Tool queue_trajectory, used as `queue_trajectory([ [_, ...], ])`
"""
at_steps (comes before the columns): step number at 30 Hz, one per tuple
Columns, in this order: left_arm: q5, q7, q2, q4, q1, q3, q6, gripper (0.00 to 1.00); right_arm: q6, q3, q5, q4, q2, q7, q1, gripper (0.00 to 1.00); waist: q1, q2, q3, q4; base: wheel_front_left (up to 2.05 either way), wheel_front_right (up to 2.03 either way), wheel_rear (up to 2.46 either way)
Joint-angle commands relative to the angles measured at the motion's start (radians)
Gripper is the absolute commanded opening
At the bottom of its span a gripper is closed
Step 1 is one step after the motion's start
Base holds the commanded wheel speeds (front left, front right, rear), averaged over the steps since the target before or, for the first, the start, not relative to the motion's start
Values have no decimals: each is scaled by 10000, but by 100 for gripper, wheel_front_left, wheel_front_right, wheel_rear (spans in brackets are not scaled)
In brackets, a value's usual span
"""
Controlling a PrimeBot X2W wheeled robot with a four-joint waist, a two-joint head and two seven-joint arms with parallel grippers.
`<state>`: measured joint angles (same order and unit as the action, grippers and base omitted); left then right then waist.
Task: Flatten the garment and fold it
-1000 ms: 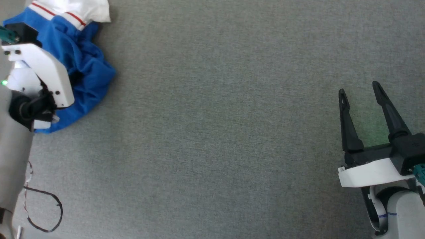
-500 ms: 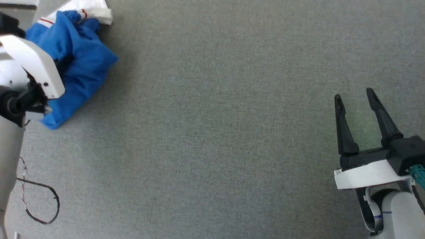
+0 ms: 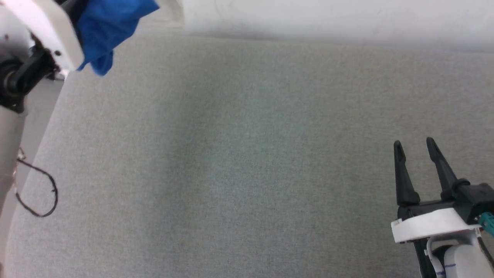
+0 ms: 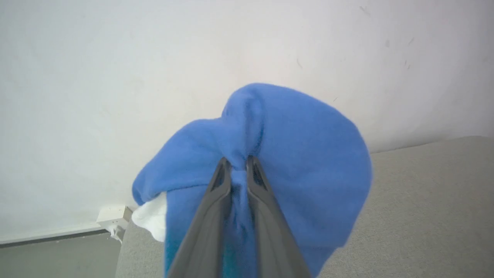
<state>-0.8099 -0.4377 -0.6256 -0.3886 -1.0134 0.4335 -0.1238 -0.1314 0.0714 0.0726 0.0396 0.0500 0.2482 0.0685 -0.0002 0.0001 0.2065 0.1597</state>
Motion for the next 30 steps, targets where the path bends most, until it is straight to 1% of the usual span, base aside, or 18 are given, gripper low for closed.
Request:
queue_trajectory([
  [1,57,60,188,343,-207,206,-64,0,7,50,121,77,3,75,-171,100,2,-1,-1023,-511,0,0,0],
  [8,148,61,873,1616,-300,1104,-67,0,7,372,204,86,3,122,-502,100,2,-1,-1576,-1154,0,0,0],
  [10,178,148,1160,1877,-264,1312,-58,0,7,506,194,36,3,126,-564,100,2,-1,-1625,-1341,0,0,0],
  [11,168,203,1339,1966,-224,1368,8,0,7,562,184,3,3,128,-585,100,2,-1,-1629,-1437,0,0,0],
  [12,168,203,1339,1966,-224,1368,8,0,7,562,184,3,3,128,-585,100,2,-1,-1629,-1437,0,0,0],
  [13,173,245,1500,2049,-177,1435,76,0,7,595,181,-25,3,129,-590,100,2,-1,-1625,-1542,0,0,0],
  [19,504,550,2350,2530,278,2151,292,0,7,730,170,-220,3,133,-542,100,2,-1,-1470,-2115,0,0,0],
  [21,707,776,2659,2576,509,2449,372,0,7,774,178,-276,3,133,-538,100,2,-1,-1403,-2270,0,0,0],
  [25,1184,1561,3282,2370,1121,2926,708,0,7,811,192,-365,3,134,-533,100,2,-1,-1285,-2554,0,0,0],
  [26,1267,1803,3473,2246,1321,3016,833,0,7,822,196,-386,3,134,-539,100,2,-1,-1259,-2610,0,0,0],
  [30,2002,2776,3979,1486,1905,3690,1035,0,7,804,232,-457,3,134,-530,100,2,-1,-1100,-2828,0,0,0],
])
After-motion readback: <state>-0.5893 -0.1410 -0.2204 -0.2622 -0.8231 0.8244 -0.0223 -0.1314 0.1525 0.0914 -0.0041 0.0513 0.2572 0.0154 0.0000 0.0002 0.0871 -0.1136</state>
